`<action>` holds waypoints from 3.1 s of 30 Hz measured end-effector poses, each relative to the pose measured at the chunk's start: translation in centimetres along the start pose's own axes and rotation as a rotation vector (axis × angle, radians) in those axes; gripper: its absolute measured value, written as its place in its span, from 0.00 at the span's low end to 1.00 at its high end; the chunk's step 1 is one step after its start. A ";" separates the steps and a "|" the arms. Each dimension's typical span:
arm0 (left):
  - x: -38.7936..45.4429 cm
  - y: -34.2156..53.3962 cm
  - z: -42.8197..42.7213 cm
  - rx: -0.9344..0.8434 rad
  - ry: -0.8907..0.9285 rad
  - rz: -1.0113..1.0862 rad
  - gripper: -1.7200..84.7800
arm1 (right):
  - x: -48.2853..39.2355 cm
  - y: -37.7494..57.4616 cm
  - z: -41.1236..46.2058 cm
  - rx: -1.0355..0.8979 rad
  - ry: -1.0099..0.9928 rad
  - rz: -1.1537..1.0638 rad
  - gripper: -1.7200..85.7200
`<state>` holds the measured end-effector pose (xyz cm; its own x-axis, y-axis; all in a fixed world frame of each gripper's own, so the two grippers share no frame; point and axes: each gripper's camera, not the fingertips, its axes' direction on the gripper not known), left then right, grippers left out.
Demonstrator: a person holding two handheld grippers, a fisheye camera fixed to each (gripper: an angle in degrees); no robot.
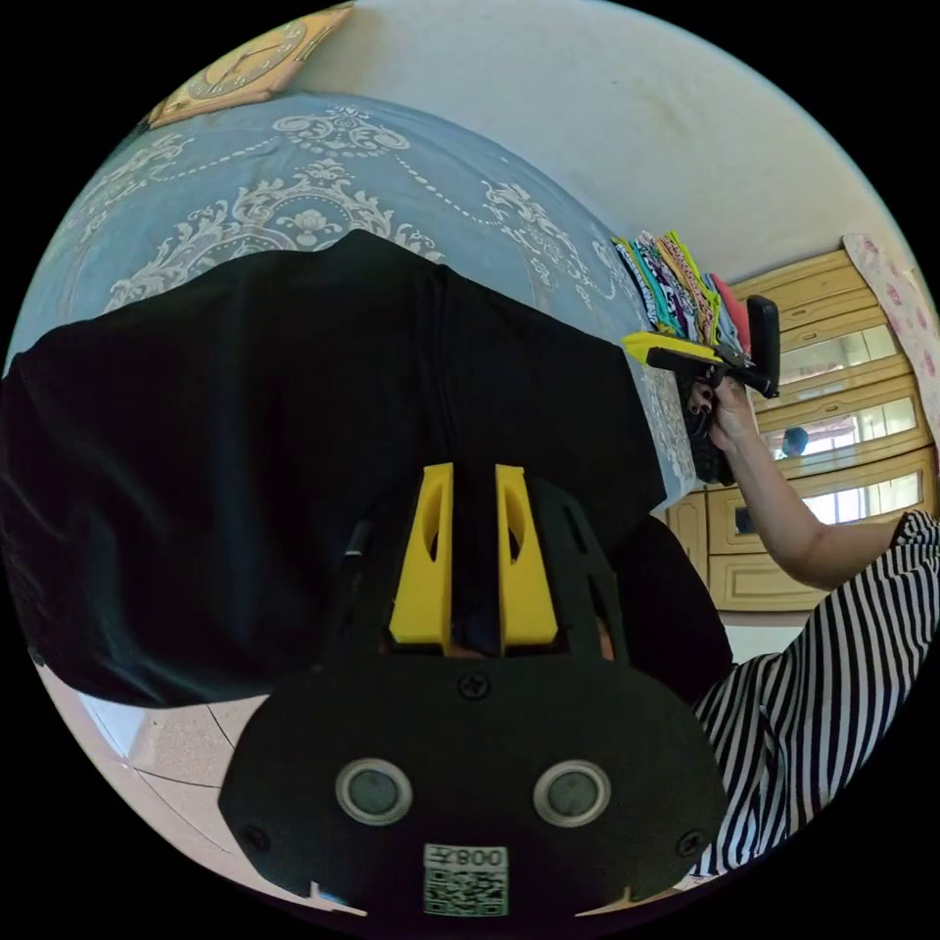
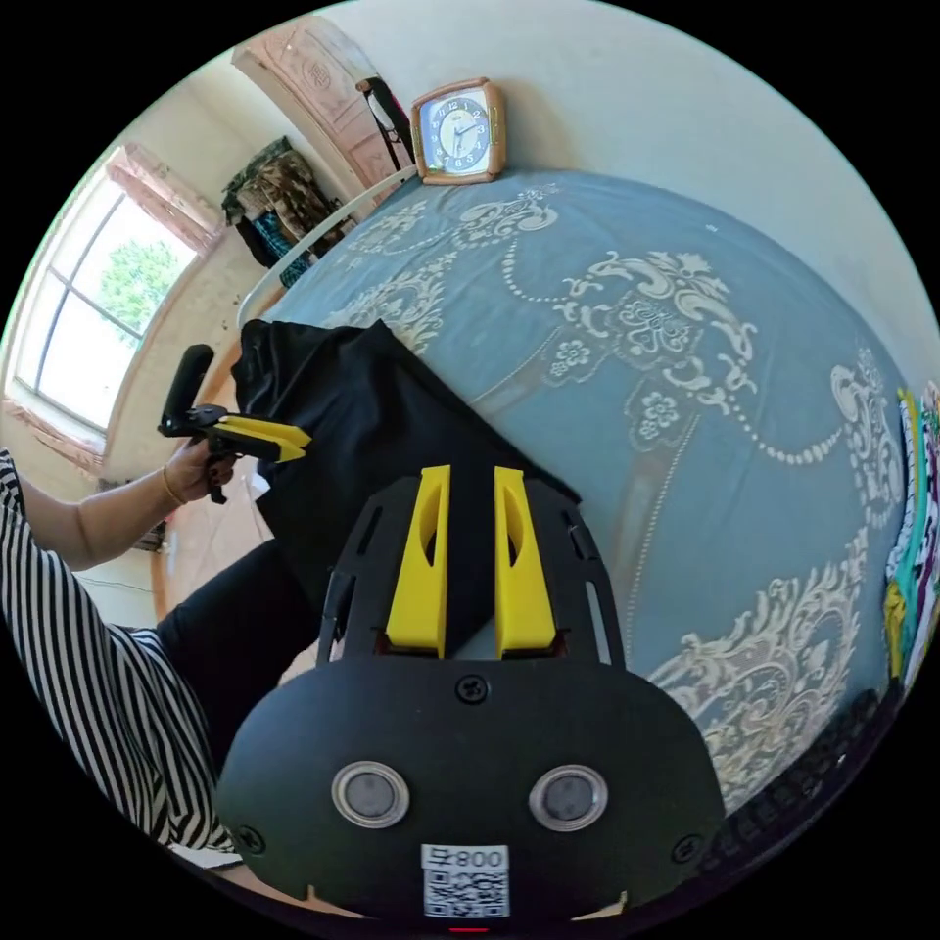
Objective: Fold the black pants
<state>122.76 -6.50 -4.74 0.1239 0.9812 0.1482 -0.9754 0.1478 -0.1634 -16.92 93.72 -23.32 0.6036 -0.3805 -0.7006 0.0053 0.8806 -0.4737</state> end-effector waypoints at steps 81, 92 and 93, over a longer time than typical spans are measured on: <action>40.0 27.0 14.1 0.053 -0.293 0.582 0.05 | 23.6 6.4 2.7 0.094 -0.779 0.663 0.05; 38.9 27.0 12.4 0.067 -0.039 0.666 0.05 | 23.3 13.0 -4.2 0.224 -0.711 0.759 0.05; 37.9 27.2 11.7 0.076 -0.031 0.658 0.05 | 22.5 12.5 -4.5 0.230 -0.716 0.741 0.05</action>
<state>98.76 33.26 7.80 -0.5062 0.8596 0.0691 -0.8561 -0.4913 -0.1603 -6.91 94.91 -47.42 0.8468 0.4641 -0.2599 -0.4519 0.8854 0.1088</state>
